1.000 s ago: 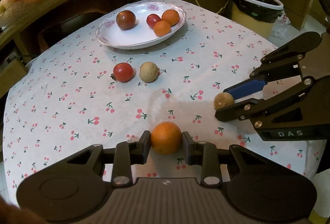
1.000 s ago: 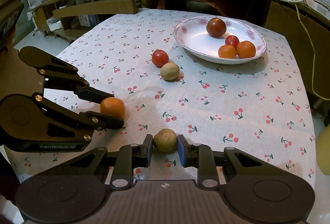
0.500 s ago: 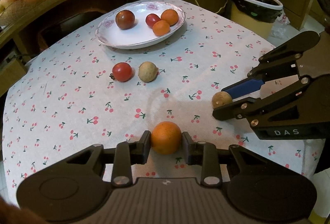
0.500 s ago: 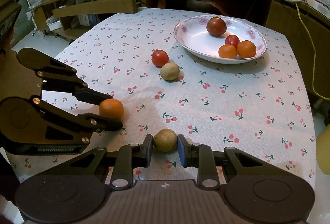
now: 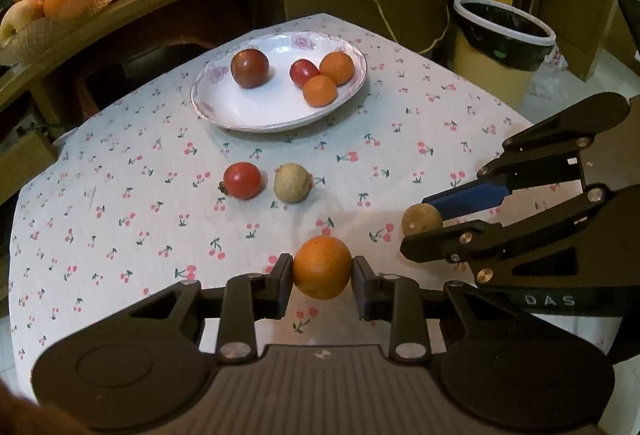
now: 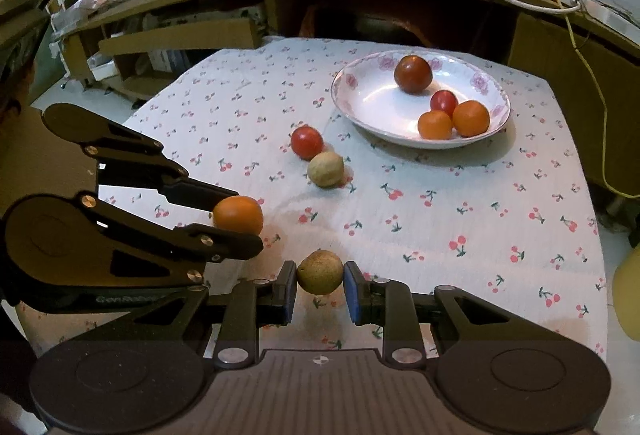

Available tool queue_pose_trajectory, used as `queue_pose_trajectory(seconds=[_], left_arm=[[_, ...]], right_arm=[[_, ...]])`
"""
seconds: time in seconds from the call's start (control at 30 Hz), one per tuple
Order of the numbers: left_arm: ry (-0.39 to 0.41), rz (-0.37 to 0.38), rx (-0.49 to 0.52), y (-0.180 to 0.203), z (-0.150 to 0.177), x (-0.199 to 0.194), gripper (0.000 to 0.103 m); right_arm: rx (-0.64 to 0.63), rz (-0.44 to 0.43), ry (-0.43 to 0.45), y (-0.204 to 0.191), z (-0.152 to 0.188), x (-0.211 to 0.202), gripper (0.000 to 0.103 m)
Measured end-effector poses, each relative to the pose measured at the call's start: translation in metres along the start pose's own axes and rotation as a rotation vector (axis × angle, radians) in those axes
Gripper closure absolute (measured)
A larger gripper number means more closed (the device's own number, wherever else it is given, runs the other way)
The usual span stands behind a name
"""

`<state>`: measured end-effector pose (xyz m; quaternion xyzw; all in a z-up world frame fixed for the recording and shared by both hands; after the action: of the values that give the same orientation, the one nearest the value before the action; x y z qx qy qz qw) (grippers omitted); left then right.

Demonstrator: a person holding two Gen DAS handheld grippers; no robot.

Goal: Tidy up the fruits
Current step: 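Lift and carry the tangerine and tan fruit in both grippers over the plate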

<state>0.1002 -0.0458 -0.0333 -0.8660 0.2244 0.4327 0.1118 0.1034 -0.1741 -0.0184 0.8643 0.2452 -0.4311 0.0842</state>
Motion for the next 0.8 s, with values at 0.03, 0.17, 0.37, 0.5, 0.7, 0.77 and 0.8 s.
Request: queue_pose_trajectory(seconds=[0.03, 0.17, 0.37, 0.5, 0.7, 0.77, 0.8], left_arm=[[0.002, 0.001, -0.002, 0.0, -0.001, 0.0, 0.067], [0.012, 0.001, -0.01, 0.0, -0.005, 0.0, 0.067], [0.027, -0.001, -0.012, 0.0, -0.015, 0.0, 0.067], [0.048, -0.012, -0.01, -0.002, -0.026, -0.001, 0.067], [0.088, -0.04, 0.004, -0.006, -0.051, 0.0, 0.067], [0.1, -0.052, 0.007, -0.008, -0.061, 0.003, 0.067], [0.104, -0.057, 0.007, -0.01, -0.066, 0.005, 0.067]], right_arm=[[0.002, 0.0, 0.003, 0.0, 0.0, -0.001, 0.077], [0.018, 0.004, 0.014, 0.003, -0.003, -0.003, 0.077], [0.044, 0.013, 0.03, 0.01, -0.008, -0.005, 0.077], [0.049, 0.026, 0.046, 0.014, -0.013, -0.007, 0.076], [0.07, 0.05, 0.087, 0.027, -0.03, -0.009, 0.076], [0.08, 0.062, 0.104, 0.033, -0.038, -0.008, 0.076], [0.085, 0.067, 0.111, 0.036, -0.042, -0.007, 0.075]])
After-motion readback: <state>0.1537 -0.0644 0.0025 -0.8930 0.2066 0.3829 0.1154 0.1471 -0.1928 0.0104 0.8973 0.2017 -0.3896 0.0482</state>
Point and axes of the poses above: each gripper's, at about its wrist camera, not at the fingertips, and x roughly the way its jaws point, y to its right, z to its underside, the point moved 1 cm from there along x, roughly the way its jaws point, and after that the axes turned 2 degrees about z, right-handed, at the moved point
